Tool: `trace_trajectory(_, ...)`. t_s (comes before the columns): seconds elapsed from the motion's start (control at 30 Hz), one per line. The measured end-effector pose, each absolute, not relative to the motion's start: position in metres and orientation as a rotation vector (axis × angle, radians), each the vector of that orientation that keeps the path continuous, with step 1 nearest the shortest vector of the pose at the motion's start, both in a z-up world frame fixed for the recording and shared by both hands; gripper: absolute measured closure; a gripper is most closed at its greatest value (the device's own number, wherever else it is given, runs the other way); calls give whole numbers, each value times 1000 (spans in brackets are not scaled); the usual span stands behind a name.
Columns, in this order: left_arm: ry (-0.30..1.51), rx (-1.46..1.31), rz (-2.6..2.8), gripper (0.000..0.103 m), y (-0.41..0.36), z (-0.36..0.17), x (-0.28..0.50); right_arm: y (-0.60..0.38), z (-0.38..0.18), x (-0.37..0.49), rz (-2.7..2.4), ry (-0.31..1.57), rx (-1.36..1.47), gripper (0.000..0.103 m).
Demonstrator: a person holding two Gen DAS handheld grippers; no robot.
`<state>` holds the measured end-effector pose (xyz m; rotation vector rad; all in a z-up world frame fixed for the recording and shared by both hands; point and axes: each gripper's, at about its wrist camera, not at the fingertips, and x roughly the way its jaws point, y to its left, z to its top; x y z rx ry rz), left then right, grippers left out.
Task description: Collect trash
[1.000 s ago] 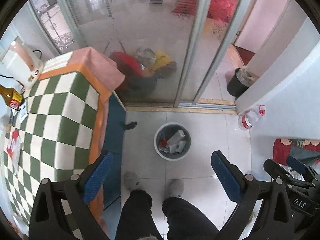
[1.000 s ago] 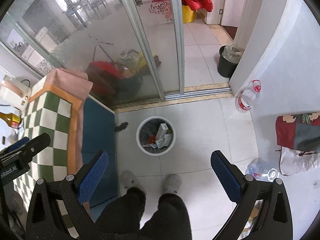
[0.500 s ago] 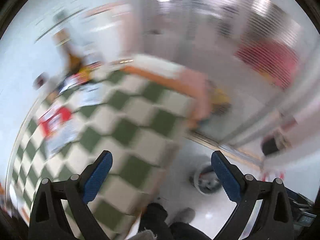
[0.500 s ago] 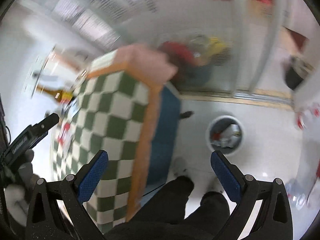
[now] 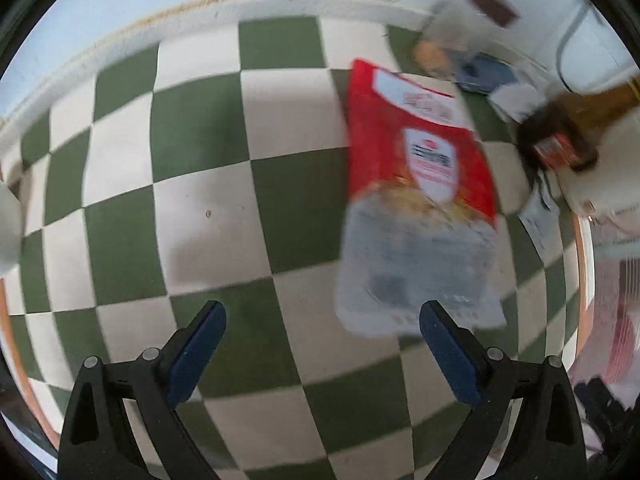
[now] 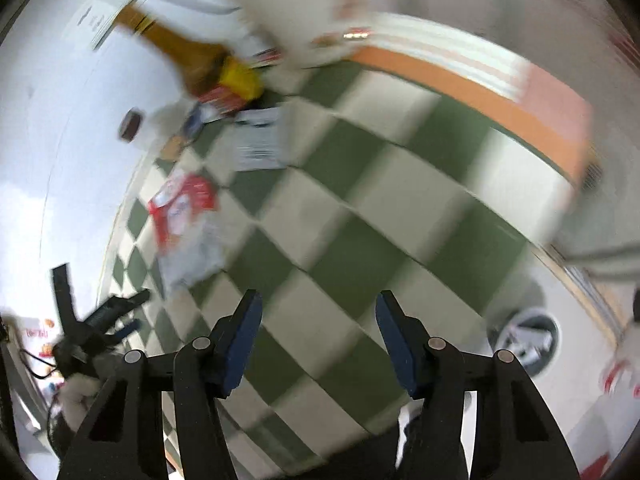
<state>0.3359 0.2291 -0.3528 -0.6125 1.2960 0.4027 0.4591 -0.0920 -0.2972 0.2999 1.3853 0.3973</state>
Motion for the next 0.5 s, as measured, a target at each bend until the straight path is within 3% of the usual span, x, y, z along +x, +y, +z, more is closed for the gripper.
trace_trajectory(0.03,1298,-621,401,5,233,-358,339,-66,-302,471,434,1388,273,42)
trace_trajectory(0.2,1311,-642,376,5,244,-373,355,37,-341,501,598,1451,160,91)
trace_trajectory(0.23,1311,-647,369,5,245,-375,359,49,-348,502,611,1459,135,95)
trace_trajectory(0.37,1311,-647,348,5,247,-380,374,78,-379,500,638,1507,62,103)
trace_trajectory(0.5,1293,-635,302,5,239,-378,390,69,-386,496,662,1491,134,103)
